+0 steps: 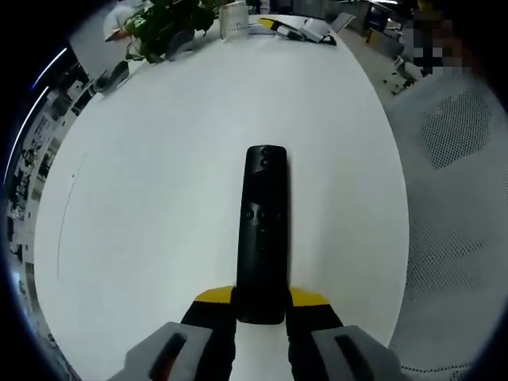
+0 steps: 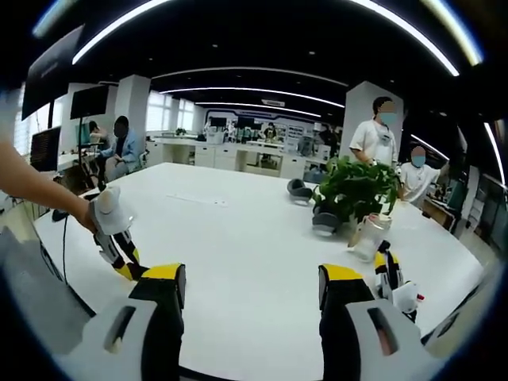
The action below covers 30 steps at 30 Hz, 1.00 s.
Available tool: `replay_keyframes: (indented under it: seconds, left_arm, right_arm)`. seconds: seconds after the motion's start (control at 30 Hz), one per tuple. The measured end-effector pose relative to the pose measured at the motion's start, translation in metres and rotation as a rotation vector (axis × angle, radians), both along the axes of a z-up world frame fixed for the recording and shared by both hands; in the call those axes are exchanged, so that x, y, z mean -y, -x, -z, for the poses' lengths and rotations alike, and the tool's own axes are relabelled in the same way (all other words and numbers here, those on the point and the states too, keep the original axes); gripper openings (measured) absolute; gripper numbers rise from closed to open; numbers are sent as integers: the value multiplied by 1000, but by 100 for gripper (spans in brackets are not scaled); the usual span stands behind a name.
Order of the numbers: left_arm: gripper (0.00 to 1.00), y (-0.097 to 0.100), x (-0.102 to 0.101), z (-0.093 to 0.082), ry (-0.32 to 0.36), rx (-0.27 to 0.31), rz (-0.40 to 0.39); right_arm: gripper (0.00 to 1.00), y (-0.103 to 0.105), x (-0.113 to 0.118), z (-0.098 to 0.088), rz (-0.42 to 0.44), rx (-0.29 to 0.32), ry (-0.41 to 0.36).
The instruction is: Press the specified remote control buttons in sequence, fully releasing each button before pressing the next.
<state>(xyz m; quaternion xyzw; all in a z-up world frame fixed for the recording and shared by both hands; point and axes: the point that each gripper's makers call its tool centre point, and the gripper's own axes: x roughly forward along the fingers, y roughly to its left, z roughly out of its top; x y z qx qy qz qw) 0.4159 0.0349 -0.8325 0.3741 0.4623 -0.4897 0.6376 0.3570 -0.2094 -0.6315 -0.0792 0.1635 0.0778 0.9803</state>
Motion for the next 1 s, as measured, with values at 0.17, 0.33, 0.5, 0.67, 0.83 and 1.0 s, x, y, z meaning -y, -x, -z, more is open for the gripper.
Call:
replay_keyframes:
  seconds: [0.17,0.33,0.5,0.67,0.83,1.0]
  left_arm:
    - [23,4,0,0,18,4,-10]
    - [22,11,1,-1,26,8,12]
    - [22,20,2,0,29,-2,15]
    - [23,33,3,0,33,-11,26]
    - [23,45,6,0,34,-14,40]
    - [23,55,8,-1,40,-26,48]
  right_arm:
    - [71,0,1,-1,4,3,-2]
    - [71,0,1,-2,5,6,-6]
    - [71,0,0,-1,3,4,-5]
    - [71,0,-1,0,-2,-3,0]
    - [70,0,-3,2,-11,-12,6]
    - [70,0,-5,4,-20,-20,13]
